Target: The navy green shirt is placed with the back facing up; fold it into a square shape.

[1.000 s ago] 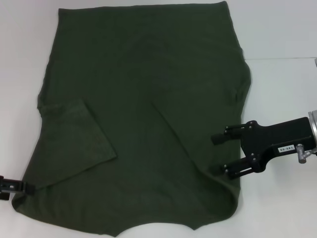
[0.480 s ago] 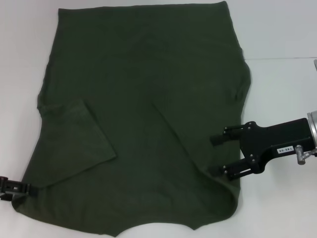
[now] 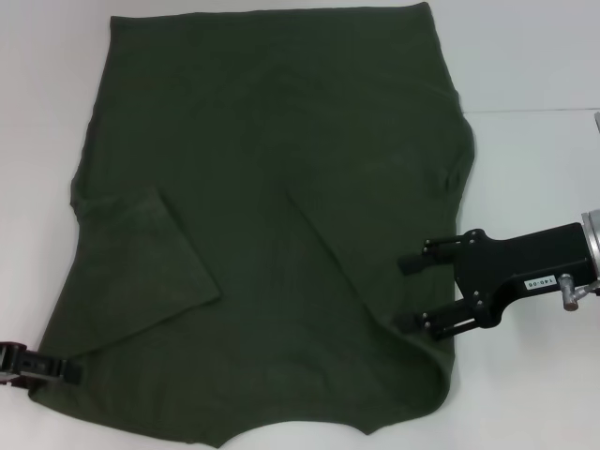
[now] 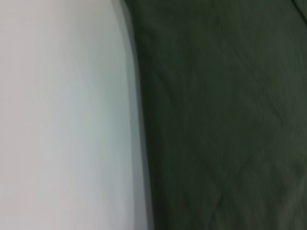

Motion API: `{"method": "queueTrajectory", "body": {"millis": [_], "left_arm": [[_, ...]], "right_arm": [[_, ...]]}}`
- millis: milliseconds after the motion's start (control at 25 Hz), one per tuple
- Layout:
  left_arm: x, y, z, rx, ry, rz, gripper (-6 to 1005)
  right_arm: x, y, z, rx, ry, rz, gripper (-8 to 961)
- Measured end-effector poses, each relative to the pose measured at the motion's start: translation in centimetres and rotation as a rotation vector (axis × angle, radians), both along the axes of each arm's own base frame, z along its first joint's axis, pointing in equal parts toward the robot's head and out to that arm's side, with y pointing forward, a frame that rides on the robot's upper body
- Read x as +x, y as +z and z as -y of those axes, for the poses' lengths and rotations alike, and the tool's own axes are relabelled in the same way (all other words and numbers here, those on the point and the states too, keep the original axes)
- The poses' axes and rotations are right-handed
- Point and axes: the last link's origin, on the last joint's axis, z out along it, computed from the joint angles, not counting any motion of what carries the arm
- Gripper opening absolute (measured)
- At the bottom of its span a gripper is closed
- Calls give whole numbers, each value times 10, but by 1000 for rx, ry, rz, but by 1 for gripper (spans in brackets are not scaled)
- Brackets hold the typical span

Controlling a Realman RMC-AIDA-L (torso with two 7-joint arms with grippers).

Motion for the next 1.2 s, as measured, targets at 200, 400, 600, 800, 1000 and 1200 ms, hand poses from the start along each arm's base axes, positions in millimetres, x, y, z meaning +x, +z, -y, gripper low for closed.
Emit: {"method": "queueTrajectory", "body": {"millis": [200,400,600,800,1000,1200], "left_arm": [[5,-2,-2,-18,-8,13,948],[7,-3,-4,-23,-9,16,947],[7,-2,-5,-23,-10,0,946],[9,-7,-4,-47,-17,-4,945],[14,-9,-5,-60,-23,15,944],[16,-13,-6,-71,-24,28,942]], "right_arm": [[0,0,0,2,0,0,895],[0,0,-1,6,-1,-1,895],[0,0,-1,7,-2,0,895],[0,0,-1,7,-3,-2,895],[0,0,0,6,-2,-3,895],[1,0,0,7,-2,-3,895]]}}
